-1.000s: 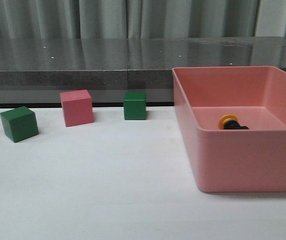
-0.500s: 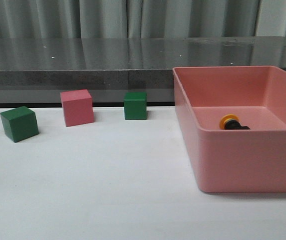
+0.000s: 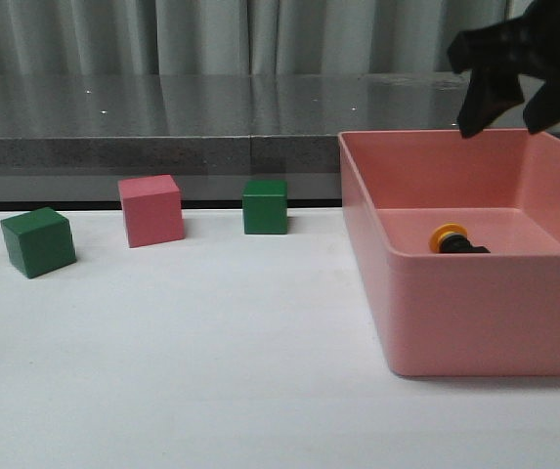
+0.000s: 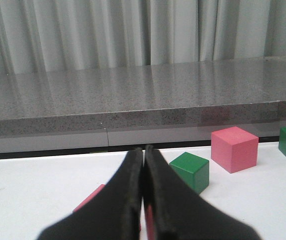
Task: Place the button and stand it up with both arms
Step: 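Lower the right gripper into the pink bin and grasp the yellow button, then lift the button out of the bin and carry it toward the cubes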
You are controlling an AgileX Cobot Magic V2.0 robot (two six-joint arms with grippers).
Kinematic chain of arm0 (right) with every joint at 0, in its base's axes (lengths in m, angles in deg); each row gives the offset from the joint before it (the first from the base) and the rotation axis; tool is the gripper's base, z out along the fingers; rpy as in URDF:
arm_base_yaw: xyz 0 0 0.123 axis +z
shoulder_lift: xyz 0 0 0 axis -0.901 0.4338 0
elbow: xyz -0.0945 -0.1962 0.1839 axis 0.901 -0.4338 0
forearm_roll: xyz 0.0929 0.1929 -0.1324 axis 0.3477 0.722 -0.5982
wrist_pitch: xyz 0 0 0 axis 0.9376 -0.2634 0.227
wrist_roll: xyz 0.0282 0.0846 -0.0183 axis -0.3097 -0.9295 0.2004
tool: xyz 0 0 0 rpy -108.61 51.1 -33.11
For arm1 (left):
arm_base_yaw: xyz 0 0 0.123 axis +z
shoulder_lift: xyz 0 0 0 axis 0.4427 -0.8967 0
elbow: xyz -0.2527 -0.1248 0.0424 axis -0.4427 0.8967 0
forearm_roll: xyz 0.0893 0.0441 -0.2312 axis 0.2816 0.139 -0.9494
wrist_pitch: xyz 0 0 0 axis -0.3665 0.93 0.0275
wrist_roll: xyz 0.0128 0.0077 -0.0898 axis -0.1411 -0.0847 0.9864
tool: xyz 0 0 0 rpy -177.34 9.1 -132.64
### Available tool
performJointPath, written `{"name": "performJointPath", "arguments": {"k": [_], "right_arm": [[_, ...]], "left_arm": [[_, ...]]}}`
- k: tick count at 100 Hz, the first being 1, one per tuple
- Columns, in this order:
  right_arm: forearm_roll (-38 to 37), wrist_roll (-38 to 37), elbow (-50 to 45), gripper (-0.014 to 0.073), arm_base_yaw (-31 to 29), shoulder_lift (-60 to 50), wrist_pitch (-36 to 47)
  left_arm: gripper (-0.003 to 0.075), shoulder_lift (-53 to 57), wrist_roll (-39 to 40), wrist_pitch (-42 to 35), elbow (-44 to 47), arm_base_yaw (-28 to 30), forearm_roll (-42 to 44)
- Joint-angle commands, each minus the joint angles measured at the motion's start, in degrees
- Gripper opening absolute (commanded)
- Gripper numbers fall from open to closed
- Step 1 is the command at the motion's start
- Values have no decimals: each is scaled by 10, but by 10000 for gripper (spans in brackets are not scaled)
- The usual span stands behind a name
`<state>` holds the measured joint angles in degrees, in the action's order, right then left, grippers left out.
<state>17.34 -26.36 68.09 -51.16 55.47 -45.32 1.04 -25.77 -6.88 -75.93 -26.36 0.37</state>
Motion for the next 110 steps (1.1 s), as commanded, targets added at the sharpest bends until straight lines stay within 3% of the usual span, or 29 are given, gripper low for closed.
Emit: {"name": "performJointPath", "arguments": {"k": [1, 64, 73, 91, 110], "right_arm": [[0, 7, 18, 521, -1, 6, 38], [0, 7, 18, 510, 10, 139, 33], [0, 7, 18, 430, 10, 146, 34], [0, 7, 18, 111, 10, 142, 26], [0, 7, 28, 91, 10, 100, 10]], "left_arm": [[-20, 18, 7, -46, 25, 0, -6], [-20, 18, 7, -46, 25, 0, -6], [-20, 18, 7, -46, 25, 0, -6], [-20, 18, 7, -46, 25, 0, -6], [-20, 18, 7, -46, 25, 0, -6]]}}
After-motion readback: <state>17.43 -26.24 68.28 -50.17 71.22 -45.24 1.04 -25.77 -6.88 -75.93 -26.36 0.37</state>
